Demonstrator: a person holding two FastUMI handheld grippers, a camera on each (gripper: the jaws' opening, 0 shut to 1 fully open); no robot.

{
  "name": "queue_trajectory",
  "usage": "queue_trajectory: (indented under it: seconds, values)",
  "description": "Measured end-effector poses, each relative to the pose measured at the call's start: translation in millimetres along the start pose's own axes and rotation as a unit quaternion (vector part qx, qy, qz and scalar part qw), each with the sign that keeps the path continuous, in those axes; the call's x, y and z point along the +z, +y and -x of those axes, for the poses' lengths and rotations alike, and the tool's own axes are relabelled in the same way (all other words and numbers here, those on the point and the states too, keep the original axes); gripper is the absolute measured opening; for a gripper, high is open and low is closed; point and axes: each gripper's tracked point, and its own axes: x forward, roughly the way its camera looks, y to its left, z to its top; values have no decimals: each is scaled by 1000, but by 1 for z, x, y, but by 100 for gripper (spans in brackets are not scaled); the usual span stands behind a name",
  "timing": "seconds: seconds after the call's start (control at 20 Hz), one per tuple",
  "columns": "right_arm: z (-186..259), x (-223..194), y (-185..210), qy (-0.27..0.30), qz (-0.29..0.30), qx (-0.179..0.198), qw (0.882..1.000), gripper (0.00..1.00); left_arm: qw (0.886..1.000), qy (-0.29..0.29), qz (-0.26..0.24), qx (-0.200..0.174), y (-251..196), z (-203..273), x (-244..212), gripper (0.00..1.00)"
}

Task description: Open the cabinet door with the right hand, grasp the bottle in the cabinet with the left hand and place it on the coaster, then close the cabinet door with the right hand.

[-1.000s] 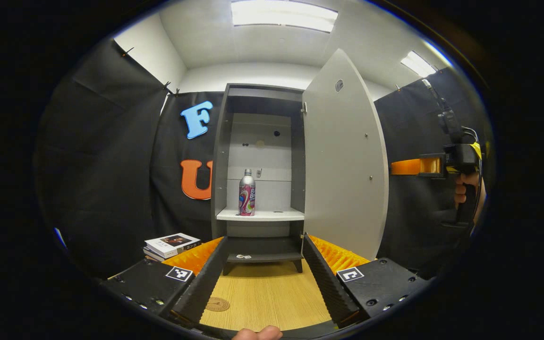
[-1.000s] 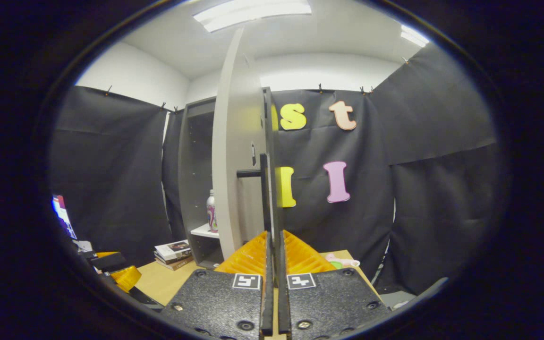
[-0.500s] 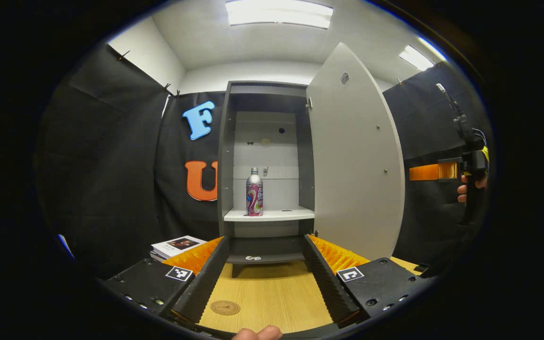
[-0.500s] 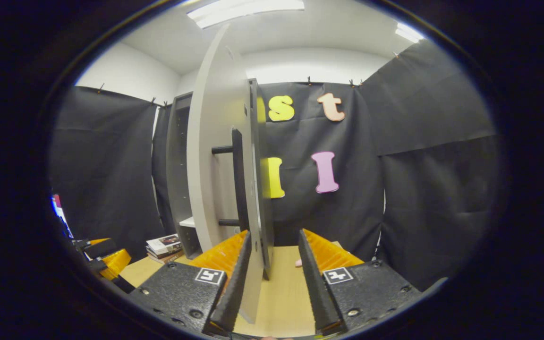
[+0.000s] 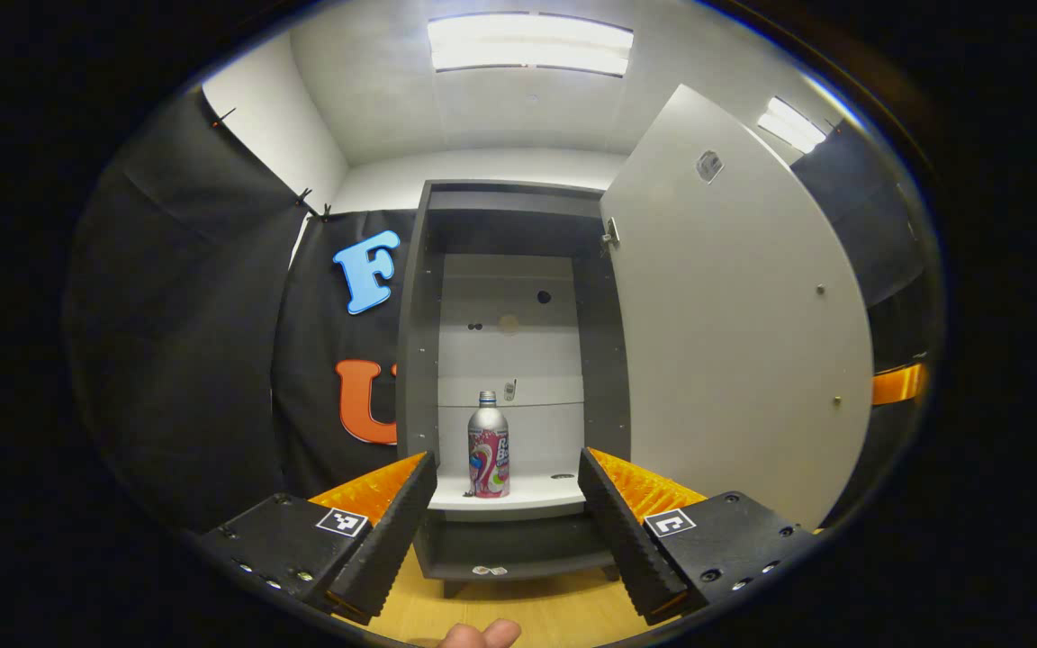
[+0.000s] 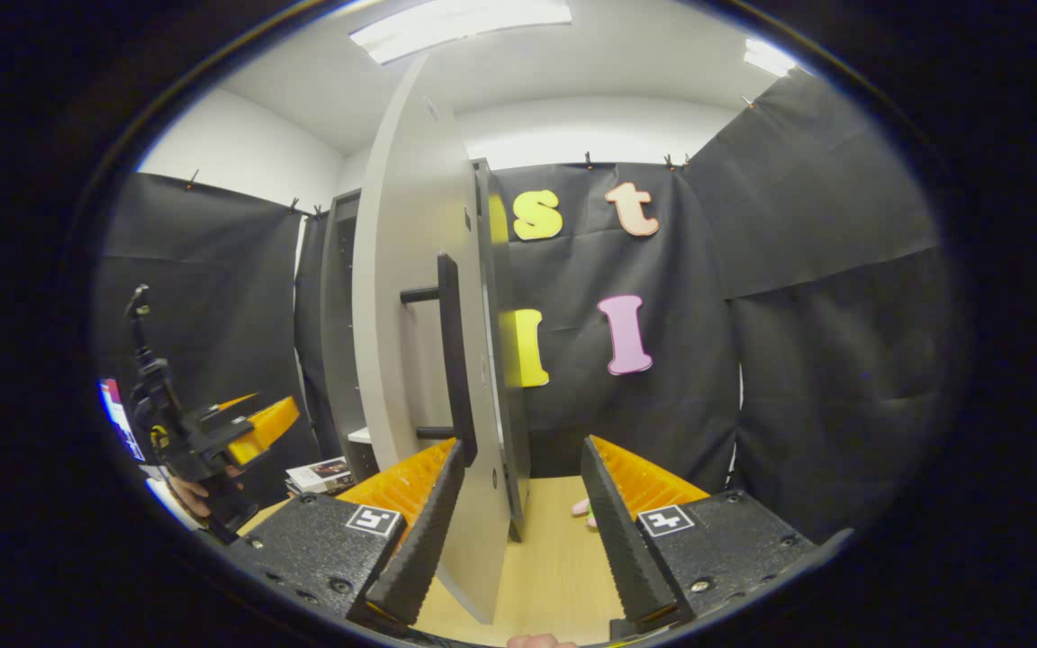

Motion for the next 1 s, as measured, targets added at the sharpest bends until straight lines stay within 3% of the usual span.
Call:
queue_trajectory:
  seconds: [0.3, 0.5, 0.7, 1.0]
  values:
    - [-3, 12, -12, -8, 5, -21, 1000, 82, 999, 27, 25, -9, -6, -118, -30, 96]
    - [-7, 20, -18, -10, 1, -31, 999, 82, 998, 64, 12, 21, 10, -172, -69, 96]
    - [-6, 21, -32, -10, 12, -55, 998, 82, 996, 76, 9, 37, 17, -203, -94, 96]
    - [-11, 21, -37, -6, 8, -72, 997, 81, 997, 70, 21, 24, 13, -222, -101, 96]
